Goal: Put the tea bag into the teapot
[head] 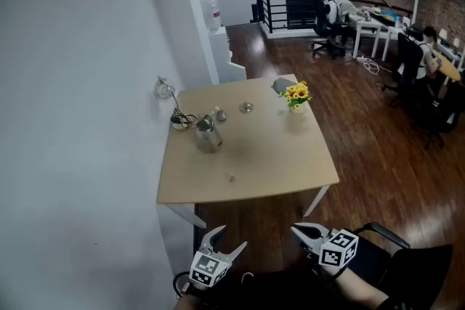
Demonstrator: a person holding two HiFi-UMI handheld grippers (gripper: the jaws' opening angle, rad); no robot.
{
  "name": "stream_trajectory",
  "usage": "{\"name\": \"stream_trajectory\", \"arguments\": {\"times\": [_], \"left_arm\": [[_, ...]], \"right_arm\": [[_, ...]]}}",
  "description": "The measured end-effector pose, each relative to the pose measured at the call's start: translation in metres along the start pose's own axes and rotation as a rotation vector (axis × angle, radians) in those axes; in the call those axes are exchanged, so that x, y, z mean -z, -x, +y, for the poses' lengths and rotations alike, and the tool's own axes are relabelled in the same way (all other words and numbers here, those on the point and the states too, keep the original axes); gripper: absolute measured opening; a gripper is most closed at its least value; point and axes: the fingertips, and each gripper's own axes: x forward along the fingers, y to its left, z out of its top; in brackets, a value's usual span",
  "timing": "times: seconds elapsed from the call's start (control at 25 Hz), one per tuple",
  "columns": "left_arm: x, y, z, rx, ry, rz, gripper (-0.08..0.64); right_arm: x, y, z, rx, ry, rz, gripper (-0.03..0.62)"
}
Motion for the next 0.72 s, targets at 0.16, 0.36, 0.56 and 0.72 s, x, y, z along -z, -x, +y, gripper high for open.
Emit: {"name": "stream_trajectory", "arguments": {"times": [0.16,0.36,0.56,0.72], "left_arm": [[-0.001,-0.005,-0.003,-0.026,-0.003,-0.002,0.308],[0.003,-0.015,-0.012,-0.041,-0.008,0.005,0.308],[0.003,-0.022,-0.022,-0.038,-0.01,0.02,0.308],[0.006,-0.03,-0.015,-0.041,-0.005,0.029,0.308]], "right_arm": [[0.001,0.011,-0.004,-0.011,0.007,0.007,0.008],[0.006,0.023,-0.012,-0.028,0.022,0.014,0.008],[0.011,0.031,-0.026,-0.012,-0.014,0.012,0.008],[0.013,0.028,-0.031,-0.019,-0.011,0.019,0.008]]}}
